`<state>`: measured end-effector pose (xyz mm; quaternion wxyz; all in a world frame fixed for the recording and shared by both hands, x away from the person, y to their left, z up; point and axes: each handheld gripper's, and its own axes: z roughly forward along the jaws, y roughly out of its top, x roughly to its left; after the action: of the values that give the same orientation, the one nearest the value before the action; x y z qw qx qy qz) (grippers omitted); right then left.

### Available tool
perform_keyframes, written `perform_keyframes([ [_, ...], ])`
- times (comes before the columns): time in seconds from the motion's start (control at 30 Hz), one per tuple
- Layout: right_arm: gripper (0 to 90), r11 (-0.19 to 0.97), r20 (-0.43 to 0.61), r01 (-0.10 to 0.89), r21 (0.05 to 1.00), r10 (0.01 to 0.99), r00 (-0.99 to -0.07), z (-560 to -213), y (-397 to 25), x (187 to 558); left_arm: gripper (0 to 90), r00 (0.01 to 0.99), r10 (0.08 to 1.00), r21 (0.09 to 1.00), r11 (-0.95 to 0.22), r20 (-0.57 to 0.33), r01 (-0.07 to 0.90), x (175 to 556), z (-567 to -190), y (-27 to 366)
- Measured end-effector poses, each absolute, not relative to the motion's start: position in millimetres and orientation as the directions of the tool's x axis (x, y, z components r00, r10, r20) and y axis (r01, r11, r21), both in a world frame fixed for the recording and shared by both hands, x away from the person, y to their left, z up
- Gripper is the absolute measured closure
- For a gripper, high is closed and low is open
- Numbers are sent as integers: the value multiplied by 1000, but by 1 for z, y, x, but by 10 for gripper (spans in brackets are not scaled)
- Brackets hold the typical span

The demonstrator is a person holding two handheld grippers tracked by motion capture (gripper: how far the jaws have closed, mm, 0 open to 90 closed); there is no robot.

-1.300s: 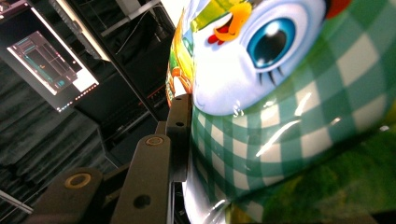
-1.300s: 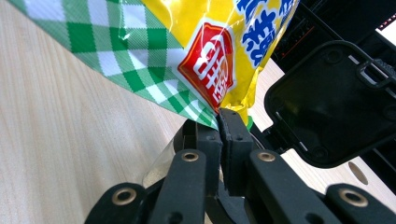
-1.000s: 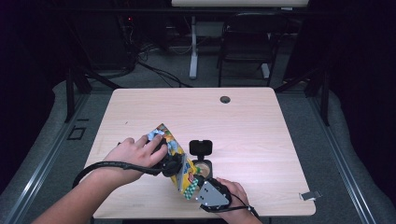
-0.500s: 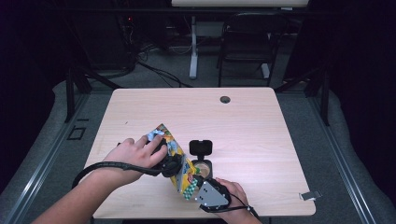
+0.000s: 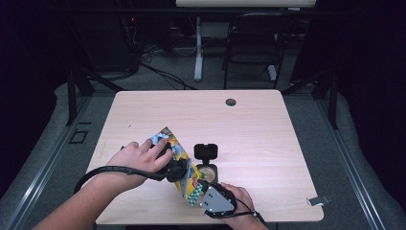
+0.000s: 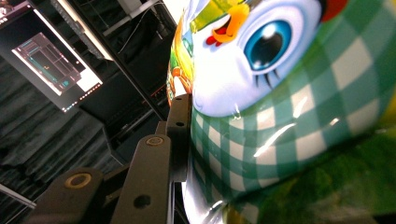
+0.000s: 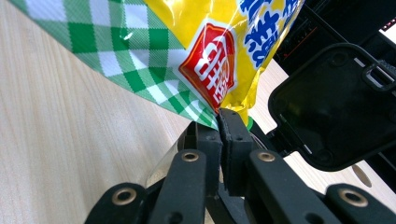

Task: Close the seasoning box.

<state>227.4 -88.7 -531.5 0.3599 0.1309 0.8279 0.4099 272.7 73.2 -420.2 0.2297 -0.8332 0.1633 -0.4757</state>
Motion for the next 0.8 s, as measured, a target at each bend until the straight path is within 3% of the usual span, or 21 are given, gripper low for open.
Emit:
perform_keyframes([
  [0.8, 876, 624, -484, -76, 777, 516, -707, -529, -91, 227, 705, 489, -501, -545, -836, 714, -59, 273, -417, 69],
])
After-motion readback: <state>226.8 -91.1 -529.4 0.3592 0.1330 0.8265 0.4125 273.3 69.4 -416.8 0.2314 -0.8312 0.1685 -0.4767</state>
